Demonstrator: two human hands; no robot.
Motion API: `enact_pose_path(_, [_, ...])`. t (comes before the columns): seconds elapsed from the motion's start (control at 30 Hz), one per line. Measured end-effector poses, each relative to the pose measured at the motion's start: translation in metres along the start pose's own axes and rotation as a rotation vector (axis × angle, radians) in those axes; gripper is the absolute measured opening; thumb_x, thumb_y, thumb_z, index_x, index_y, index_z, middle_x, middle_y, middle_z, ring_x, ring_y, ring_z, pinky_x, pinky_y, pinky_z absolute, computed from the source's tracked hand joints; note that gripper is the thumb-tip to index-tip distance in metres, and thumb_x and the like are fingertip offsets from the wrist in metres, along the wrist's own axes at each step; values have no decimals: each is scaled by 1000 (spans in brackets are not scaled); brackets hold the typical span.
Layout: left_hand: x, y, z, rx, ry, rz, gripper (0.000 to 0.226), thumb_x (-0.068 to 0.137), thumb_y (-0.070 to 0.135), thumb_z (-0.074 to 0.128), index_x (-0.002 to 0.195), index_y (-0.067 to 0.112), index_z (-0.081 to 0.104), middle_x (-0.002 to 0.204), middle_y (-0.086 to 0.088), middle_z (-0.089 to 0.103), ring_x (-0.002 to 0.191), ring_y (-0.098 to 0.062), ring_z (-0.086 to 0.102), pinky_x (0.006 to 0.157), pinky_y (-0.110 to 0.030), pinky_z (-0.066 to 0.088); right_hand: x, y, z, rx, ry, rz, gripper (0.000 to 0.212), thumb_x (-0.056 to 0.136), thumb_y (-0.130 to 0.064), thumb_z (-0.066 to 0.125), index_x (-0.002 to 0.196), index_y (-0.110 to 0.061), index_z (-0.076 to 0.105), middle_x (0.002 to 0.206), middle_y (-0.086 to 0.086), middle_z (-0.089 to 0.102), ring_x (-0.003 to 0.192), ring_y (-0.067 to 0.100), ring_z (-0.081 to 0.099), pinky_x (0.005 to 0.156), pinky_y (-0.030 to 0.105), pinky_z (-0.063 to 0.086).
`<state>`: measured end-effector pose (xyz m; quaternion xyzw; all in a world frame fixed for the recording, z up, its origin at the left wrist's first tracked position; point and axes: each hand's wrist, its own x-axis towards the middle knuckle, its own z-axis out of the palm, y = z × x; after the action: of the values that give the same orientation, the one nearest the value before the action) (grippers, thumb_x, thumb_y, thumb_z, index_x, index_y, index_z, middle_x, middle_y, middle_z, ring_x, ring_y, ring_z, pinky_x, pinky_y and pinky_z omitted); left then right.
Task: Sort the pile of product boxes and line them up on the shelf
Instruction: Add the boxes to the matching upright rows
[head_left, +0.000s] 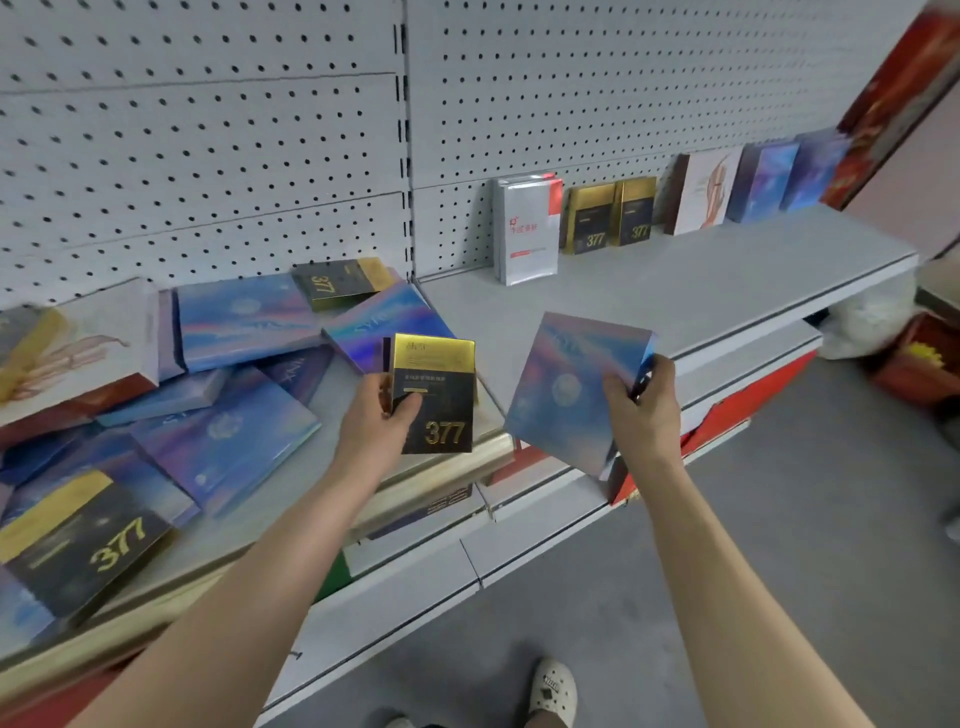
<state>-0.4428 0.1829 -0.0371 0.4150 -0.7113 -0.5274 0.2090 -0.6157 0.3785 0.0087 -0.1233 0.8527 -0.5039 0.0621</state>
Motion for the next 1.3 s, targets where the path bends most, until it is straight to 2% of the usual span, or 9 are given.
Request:
enact_pose_path(0.13, [-3, 17, 44, -58, -79, 11, 25, 95, 30, 56, 118, 26, 46, 115, 5, 60, 102, -13, 60, 82, -33, 52, 16, 29, -38, 32, 14, 18, 20, 98, -28, 48, 116, -20, 41, 85, -6, 54, 71, 10, 54, 53, 24, 40])
enact_pose_path(0.23, [-4, 35, 93, -92, -122, 5, 22, 98, 33, 49, 118, 24, 46, 116, 0, 61, 106, -16, 61, 87, -36, 53, 35, 57, -75, 39, 31, 30, 17, 101, -32, 43, 113, -21, 43, 82, -9, 54, 72, 13, 54, 60, 28, 43])
enact_pose_path(0.33, [-7, 60, 152, -84, -130, -11, 24, 100, 38, 44, 120, 24, 45, 119, -2, 60, 103, -17, 60, 85, -36, 51, 59, 87, -120, 15, 49, 29, 13, 101, -31, 44, 110, -22, 44, 80, -11, 53, 71, 6, 51, 58, 16, 40])
enact_pose_path(0.47, [-15, 94, 239, -188, -158, -35, 18, 101, 32, 46, 115, 23, 46, 109, 1, 62, 85, -12, 62, 56, -23, 55, 100, 127, -184, -25, 92, 35, 16, 99, -31, 47, 110, -19, 48, 78, -13, 51, 69, 3, 49, 54, 10, 37])
enact_pose_path(0.6, [-17, 121, 322, -171, -233, -28, 18, 99, 35, 48, 115, 25, 47, 110, 1, 63, 96, -20, 65, 85, -48, 56, 139, 163, -244, -2, 139, 83, 18, 97, -32, 49, 112, -22, 49, 75, -10, 50, 68, 7, 49, 64, 27, 40])
enact_pose_path(0.83, [5, 159, 437, -113, -303, 64, 18, 99, 30, 49, 115, 23, 48, 113, 2, 61, 101, -13, 61, 85, -32, 49, 212, 210, -316, 66, 228, 143, 12, 94, -32, 52, 104, -24, 51, 76, -11, 52, 70, 12, 50, 63, 26, 41])
enact_pose_path(1.0, [45, 194, 509, -161, -304, 106, 15, 100, 23, 49, 114, 19, 49, 100, 12, 61, 88, 3, 59, 67, -16, 44, 284, 231, -343, 95, 256, 124, 12, 95, -32, 53, 103, -23, 52, 73, -12, 50, 64, 6, 46, 59, 20, 39])
enact_pose_path(1.13, [95, 229, 565, -206, -290, 135, 16, 99, 23, 49, 114, 19, 50, 101, 9, 62, 89, 0, 61, 69, -19, 47, 365, 234, -359, 102, 272, 75, 11, 94, -32, 54, 102, -24, 53, 72, -12, 51, 63, 4, 45, 61, 21, 39])
enact_pose_path(1.3, [166, 277, 623, -207, -248, 161, 16, 99, 25, 49, 115, 22, 49, 105, 8, 61, 95, -7, 61, 78, -25, 48, 473, 223, -374, 95, 240, -2, 14, 94, -34, 54, 105, -26, 53, 90, 7, 62, 78, 21, 56, 71, 33, 46])
